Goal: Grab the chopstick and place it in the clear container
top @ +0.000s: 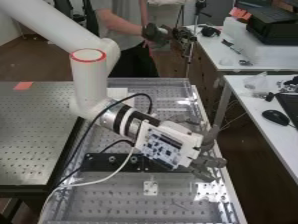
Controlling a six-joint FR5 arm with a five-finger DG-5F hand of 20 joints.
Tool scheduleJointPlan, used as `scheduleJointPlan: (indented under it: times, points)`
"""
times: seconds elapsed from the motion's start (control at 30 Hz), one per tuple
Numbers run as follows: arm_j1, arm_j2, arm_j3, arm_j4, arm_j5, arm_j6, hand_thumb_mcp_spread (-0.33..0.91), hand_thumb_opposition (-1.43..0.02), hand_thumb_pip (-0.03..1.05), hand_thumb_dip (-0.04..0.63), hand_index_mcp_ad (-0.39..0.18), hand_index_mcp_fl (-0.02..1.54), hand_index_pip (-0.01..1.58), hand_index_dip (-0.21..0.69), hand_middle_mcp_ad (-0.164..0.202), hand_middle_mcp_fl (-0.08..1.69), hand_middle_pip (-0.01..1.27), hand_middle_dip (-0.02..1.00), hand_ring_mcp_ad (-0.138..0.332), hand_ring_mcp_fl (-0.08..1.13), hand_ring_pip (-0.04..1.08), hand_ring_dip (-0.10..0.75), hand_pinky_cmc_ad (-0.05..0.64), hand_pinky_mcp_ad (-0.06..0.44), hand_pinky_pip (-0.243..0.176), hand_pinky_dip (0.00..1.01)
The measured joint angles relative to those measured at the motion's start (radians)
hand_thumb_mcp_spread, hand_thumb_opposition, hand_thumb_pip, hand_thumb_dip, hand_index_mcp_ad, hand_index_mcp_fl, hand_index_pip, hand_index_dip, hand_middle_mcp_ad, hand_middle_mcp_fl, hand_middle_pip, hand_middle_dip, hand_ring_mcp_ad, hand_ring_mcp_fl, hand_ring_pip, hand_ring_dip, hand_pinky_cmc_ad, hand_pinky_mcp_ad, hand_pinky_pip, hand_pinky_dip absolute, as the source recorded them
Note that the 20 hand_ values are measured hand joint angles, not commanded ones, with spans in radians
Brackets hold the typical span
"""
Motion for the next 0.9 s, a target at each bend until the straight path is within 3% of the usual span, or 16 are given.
scheduleJointPlan:
  times: [0.23,0.33,0.43,0.8,0.9]
  points:
    - [0.001,0.0,-0.002,0.006,0.009,-0.004,0.58,-0.86,0.53,0.34,-0.12,0.84,0.57,0.187,0.077,0.86,0.41,0.64,0.087,0.4,0.09,0.328,0.323,0.182,-0.063,0.18]
    - [0.001,-0.001,0.0,0.003,0.015,-0.004,0.62,-0.95,0.5,0.307,-0.159,0.95,0.7,0.236,0.075,0.89,0.41,0.64,0.087,0.43,0.09,0.328,0.328,0.182,-0.052,0.18]
    - [0.001,-0.003,0.004,0.003,0.014,-0.007,0.65,-1.01,0.46,0.291,-0.202,0.97,0.73,0.262,0.073,0.9,0.41,0.64,0.089,0.43,0.1,0.328,0.347,0.18,-0.049,0.18]
    - [0.001,-0.006,0.016,-0.011,0.014,-0.018,0.69,-1.02,0.46,0.291,-0.227,1.0,0.72,0.272,0.073,0.93,0.41,0.64,0.086,0.46,0.1,0.328,0.356,0.201,-0.045,0.18]
    - [-0.002,-0.006,0.022,-0.021,0.002,-0.025,0.66,-1.01,0.46,0.291,-0.227,1.0,0.61,0.274,0.073,0.94,0.41,0.64,0.084,0.46,0.1,0.328,0.365,0.201,-0.037,0.18]
